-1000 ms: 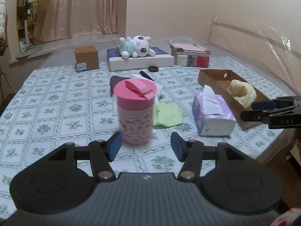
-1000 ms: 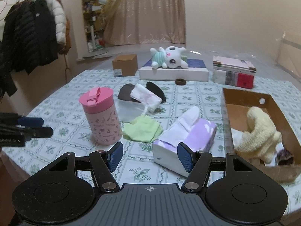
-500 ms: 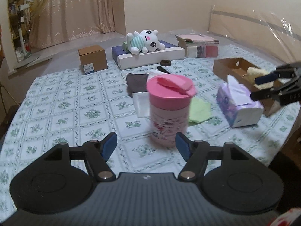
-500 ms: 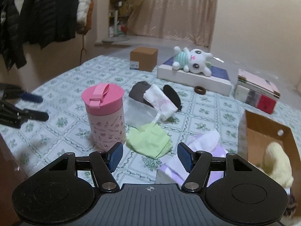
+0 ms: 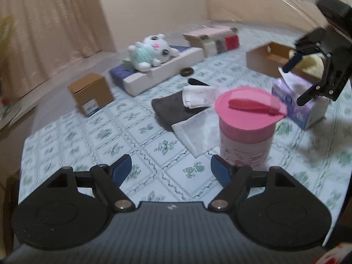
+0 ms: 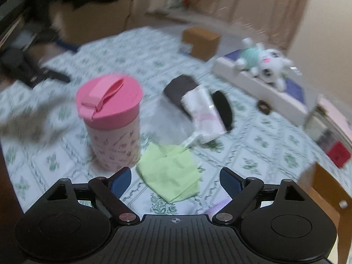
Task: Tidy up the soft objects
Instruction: 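Lower the right gripper onto the light green cloth and grasp it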
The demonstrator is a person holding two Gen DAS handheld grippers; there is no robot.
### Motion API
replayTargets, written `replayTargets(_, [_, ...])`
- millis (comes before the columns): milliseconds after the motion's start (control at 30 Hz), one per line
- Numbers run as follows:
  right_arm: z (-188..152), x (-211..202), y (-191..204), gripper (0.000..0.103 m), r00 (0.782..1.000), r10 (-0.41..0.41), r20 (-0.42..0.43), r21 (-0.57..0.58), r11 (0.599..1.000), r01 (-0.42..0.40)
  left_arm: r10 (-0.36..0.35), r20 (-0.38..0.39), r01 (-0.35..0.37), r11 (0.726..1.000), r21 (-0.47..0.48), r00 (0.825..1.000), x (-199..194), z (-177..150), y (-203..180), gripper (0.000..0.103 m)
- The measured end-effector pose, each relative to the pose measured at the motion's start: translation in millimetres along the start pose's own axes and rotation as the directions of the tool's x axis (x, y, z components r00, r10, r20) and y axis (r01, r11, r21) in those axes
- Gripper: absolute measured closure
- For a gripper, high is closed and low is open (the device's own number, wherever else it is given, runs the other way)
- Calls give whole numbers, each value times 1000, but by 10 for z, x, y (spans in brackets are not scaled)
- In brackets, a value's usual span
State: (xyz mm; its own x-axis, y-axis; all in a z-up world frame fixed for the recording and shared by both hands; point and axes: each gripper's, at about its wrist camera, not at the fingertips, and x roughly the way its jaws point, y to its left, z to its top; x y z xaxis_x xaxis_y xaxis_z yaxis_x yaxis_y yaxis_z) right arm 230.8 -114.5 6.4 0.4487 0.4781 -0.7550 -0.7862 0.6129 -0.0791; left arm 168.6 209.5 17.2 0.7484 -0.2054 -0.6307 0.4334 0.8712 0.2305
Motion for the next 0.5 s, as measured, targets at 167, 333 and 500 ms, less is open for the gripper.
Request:
replayTargets(167, [49,448,-60,16,988,80,-135,-121,988,-97,-97,-14,98,993,60,995,376,18,165,26])
replayTargets(333, [47,780,-130,16,968,126,-216,-172,971,-165,-156,-37,159,980,121,987,749,-12,309,26])
replayTargets(500, [57,1064,-226,16,947,155,-282,-174,962,-210,-221,-82,230,965,127,972,1061,60,462,26])
